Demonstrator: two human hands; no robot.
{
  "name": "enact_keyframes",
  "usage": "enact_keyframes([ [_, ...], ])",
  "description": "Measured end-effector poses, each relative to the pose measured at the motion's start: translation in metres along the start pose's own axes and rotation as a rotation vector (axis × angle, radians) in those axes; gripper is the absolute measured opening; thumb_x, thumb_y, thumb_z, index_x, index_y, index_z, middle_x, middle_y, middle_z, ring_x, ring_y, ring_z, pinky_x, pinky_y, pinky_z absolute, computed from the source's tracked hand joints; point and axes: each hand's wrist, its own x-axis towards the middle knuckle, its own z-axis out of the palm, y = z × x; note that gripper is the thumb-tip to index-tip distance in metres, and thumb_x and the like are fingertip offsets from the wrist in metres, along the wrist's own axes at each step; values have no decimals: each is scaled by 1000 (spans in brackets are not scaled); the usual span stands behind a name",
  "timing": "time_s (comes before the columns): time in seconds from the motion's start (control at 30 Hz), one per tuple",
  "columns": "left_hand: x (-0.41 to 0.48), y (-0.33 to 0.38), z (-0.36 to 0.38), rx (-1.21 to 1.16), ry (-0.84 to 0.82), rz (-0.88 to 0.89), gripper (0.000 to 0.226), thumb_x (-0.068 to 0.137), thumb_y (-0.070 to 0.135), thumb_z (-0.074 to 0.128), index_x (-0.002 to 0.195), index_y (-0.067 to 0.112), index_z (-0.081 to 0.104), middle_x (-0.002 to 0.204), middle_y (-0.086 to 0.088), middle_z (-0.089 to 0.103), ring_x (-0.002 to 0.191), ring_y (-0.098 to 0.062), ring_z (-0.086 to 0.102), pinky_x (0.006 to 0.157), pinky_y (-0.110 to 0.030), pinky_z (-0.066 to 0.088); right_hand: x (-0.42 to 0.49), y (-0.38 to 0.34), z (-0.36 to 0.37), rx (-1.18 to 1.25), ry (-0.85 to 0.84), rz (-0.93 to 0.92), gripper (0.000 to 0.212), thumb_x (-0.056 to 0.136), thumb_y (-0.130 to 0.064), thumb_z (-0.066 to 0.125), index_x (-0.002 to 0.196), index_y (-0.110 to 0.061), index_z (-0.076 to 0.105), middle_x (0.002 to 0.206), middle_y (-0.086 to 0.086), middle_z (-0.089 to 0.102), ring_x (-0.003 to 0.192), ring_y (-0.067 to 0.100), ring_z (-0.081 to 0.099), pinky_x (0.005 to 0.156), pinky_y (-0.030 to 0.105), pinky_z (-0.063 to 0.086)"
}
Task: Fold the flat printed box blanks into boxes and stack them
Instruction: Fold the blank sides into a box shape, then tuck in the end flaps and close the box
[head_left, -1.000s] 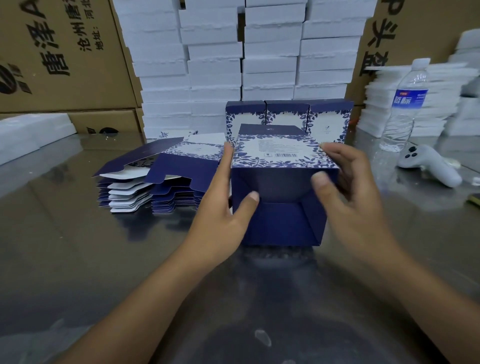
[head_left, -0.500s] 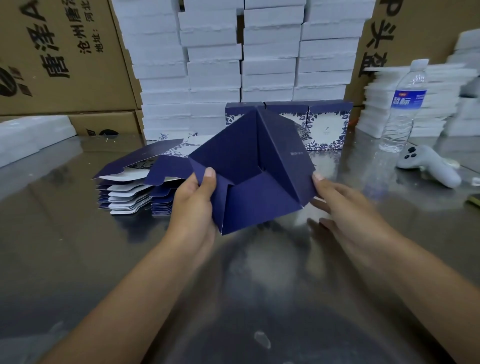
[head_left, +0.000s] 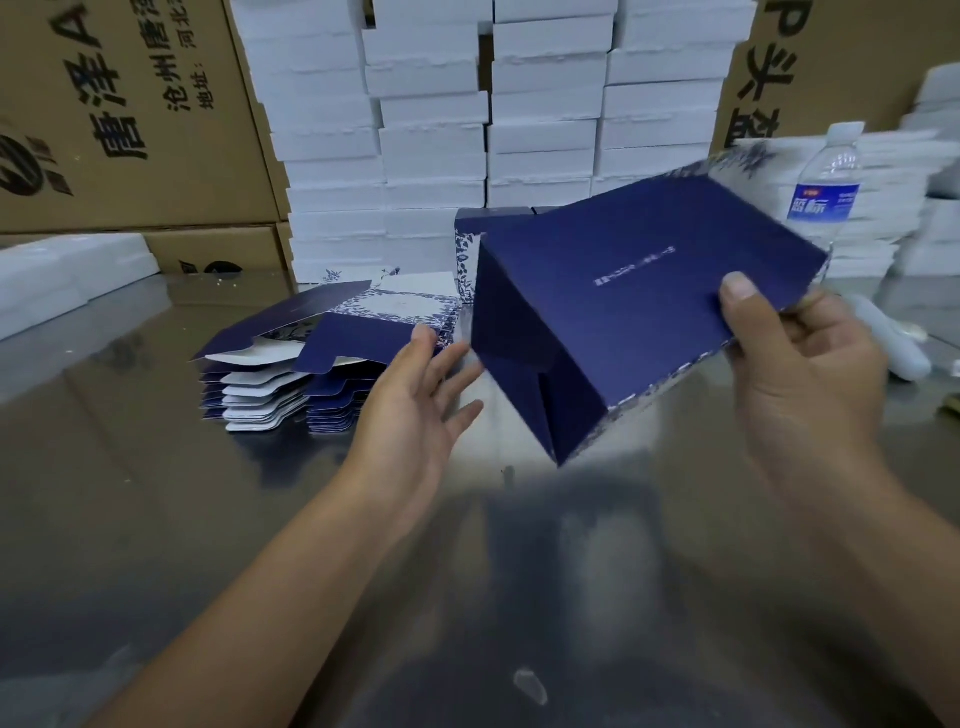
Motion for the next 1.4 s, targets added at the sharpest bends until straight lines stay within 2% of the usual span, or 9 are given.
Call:
enact_keyframes([
  [0.13, -3, 4, 2, 175, 9, 142, 41, 87, 48, 53, 123, 29, 45, 135, 3, 52, 121, -9, 52, 111, -38, 34, -9, 1, -3, -388, -134, -510, 22, 79, -31, 70, 85, -30, 49, 80, -23, 62, 77, -3, 56, 76, 13, 43],
  [0.27, -8, 6, 0, 530, -168, 496, 98, 56, 79, 66, 138, 51, 22, 148, 16, 31, 136, -5, 35, 112, -30, 30, -13, 13, -1, -886, -367, -1178, 23, 84, -25, 69, 76, -6, 59, 69, 9, 59, 70, 23, 51, 75, 32, 40],
  [0.4, -15, 2, -4, 791, -337, 735, 113, 58, 60, 76, 139, 61, -2, 157, 15, 7, 145, -7, 16, 116, -36, 27, -20, 17, 6, -983, -499, -1323, 29, 92, -24, 60, 72, -5, 70, 64, 7, 59, 60, 25, 57, 67, 34, 38],
  [0.53, -18, 2, 0, 751, -298, 721, 107, 59, 40, 81, 139, 54, 12, 151, -9, 25, 140, -21, 31, 112, -42, 33, -27, 18, 11, -1022, -540, -1367, 27, 93, -18, 59, 71, -7, 71, 64, 6, 60, 60, 23, 58, 68, 31, 39],
  [0.67, -22, -3, 4, 804, -184, 835, 81, 62, 41, 75, 127, 31, 27, 136, -11, 31, 127, -23, 42, 106, -38, 39, -26, 11, 13, -1084, -663, -1279, 22, 90, -20, 61, 76, -8, 73, 75, 5, 67, 70, 24, 64, 77, 31, 44],
  [0.87, -23, 2, 4, 831, -168, 856, 79, 59, 41, 75, 122, 35, 30, 135, -7, 26, 131, -21, 38, 107, -40, 38, -22, -22, 4, -1046, -676, -935, 27, 89, -16, 50, 106, -7, 69, 97, 7, 69, 85, 26, 65, 78, 34, 49],
  [1.0, -23, 0, 6, 861, -208, 910, 82, 58, 40, 79, 124, 39, 30, 136, -8, 26, 133, -21, 35, 107, -33, 37, -23, -36, 24, -1335, -795, -815, 33, 89, -22, 41, 102, -13, 70, 92, 5, 69, 81, 28, 66, 61, 40, 53],
  [1.1, -20, -2, 6, 873, -223, 951, 85, 57, 40, 79, 125, 44, 28, 136, -5, 27, 134, -26, 34, 106, -23, 36, -18, -46, 48, -1596, -934, -506, 47, 84, -39, 24, 109, -28, 61, 107, -6, 60, 100, 19, 58, 73, 36, 51],
  [1.4, -23, -1, 8, 882, -278, 986, 80, 59, 45, 76, 125, 39, 31, 133, -10, 26, 127, -4, 36, 99, -11, 33, 5, -15, 85, -1754, -1001, -146, 13, 95, -33, 44, 98, -22, 50, 112, 5, 56, 98, 24, 55, 77, 31, 40],
])
